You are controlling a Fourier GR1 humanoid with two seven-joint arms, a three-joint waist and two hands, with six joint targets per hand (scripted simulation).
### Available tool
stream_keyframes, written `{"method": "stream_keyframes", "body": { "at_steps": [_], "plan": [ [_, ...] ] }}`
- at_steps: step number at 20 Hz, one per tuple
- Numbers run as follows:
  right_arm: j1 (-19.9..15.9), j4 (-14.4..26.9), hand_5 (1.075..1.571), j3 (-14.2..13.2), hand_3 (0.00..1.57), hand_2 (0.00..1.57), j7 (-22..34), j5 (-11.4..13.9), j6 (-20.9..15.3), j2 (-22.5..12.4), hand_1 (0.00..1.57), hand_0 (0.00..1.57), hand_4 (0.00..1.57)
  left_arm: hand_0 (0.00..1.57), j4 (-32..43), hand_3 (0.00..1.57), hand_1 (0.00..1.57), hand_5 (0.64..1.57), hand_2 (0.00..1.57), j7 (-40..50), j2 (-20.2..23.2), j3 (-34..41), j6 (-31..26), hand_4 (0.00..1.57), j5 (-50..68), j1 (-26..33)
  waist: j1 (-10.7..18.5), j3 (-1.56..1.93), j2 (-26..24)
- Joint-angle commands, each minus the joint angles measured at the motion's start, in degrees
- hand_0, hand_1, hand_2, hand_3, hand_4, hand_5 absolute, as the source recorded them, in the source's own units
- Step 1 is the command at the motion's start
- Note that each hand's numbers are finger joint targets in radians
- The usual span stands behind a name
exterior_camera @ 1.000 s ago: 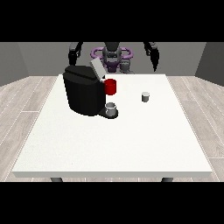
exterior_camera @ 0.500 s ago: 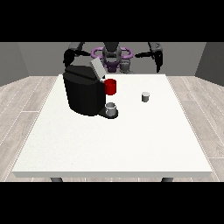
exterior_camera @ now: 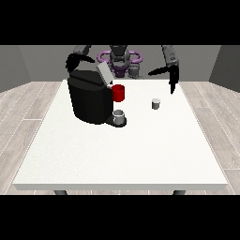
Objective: Insert the coffee pod into the coffee machine and close the lid
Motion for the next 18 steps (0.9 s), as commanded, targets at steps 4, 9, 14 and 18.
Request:
{"method": "stream_keyframes", "body": {
  "at_steps": [4, 9, 14, 18],
  "plan": [
    [-1.3, 1.5, 1.571, -0.1, 0.00, 0.00, -2.6, -0.6, -0.2, -0.3, 0.00, 0.00, 0.23, 0.00, 11.6, 0.00, 0.00, 1.571, 0.00, -1.5, 2.8, 0.9, -1.7, 0.00, -2.6, -6.5, -0.6, 0.00, 2.9],
    [-2.8, 0.1, 1.571, 1.8, 0.00, 0.00, 4.1, 0.7, -1.9, -0.2, 0.00, 0.00, 0.34, 0.00, 17.5, 0.00, 0.00, 1.571, 0.00, -1.7, 1.1, -1.5, 0.6, 0.00, -6.9, -8.1, -0.2, -0.02, 1.7],
    [-6.2, 6.3, 1.571, -3.2, 0.00, 0.00, 0.9, -1.5, -1.5, -1.8, 0.00, 0.00, 0.40, 0.00, 19.4, 0.00, 0.00, 1.571, 0.20, -5.4, 1.6, -3.4, 1.2, 0.00, -10.7, -9.0, 1.6, -0.01, 4.6],
    [-6.6, 9.7, 1.571, -2.7, 0.00, 0.00, 1.2, -0.1, -2.5, -1.2, 0.00, 0.00, 0.37, 0.22, 20.7, 0.22, 0.22, 1.571, 0.53, -0.7, 0.1, -5.1, 4.2, 0.00, -14.0, -13.0, 1.1, 0.01, 3.3]
  ]
}}
